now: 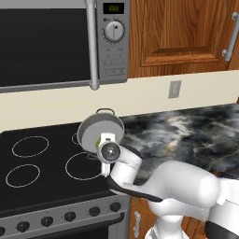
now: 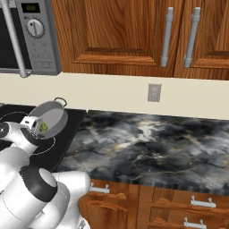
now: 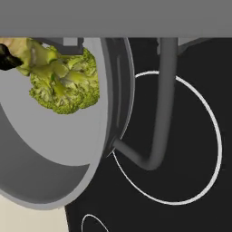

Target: Turn on the sink faucet. Then move the broccoli from the counter to the sink. Turn off the sink. Move the vegetable from the sink to the pot next to the stove. Finally move the pot to the rear left burner.

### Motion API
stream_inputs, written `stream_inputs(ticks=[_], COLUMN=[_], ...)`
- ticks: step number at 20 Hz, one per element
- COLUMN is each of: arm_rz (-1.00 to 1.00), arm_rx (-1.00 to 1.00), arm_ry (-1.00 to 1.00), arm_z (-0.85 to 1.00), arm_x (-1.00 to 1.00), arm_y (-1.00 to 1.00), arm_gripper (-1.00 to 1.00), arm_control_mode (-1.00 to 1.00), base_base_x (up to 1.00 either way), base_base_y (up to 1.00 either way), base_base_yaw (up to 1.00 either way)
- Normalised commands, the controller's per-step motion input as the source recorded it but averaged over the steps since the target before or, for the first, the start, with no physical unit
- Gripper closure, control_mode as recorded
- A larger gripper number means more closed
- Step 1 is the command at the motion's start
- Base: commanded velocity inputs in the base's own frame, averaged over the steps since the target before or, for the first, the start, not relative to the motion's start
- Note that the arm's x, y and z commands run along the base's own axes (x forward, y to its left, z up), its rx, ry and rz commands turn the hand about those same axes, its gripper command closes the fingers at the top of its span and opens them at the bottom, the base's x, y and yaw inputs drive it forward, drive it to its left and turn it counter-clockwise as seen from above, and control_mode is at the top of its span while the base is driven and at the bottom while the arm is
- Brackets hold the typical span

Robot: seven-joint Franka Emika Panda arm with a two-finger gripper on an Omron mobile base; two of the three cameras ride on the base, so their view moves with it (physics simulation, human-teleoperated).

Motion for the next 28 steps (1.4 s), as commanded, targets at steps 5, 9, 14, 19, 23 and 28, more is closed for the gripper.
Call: stream_inputs(ticks=[5,9,14,19,23,28], arm_rz=[0.36,0.35,0.33,0.23,0.06,0.00], arm_rx=[-0.06,-0.05,-0.06,-0.05,-0.01,-0.05], arm_ry=[0.11,0.09,0.06,0.04,0.01,0.08], arm_z=[0.00,0.00,0.00,-0.09,-0.15,-0.03], arm_x=[0.00,0.00,0.00,0.02,0.00,0.13], arm_y=[0.79,0.77,0.75,0.69,0.28,0.43], arm_gripper=[1.00,1.00,1.00,1.00,1.00,1.00], arm_control_mode=[-1.00,-1.00,-1.00,-1.00,-1.00,-1.00], base_base_x=[0.00,0.00,0.00,0.00,0.00,0.00], base_base_y=[0.00,0.00,0.00,0.00,0.00,0.00], base_base_yaw=[0.00,0.00,0.00,0.00,0.00,0.00])
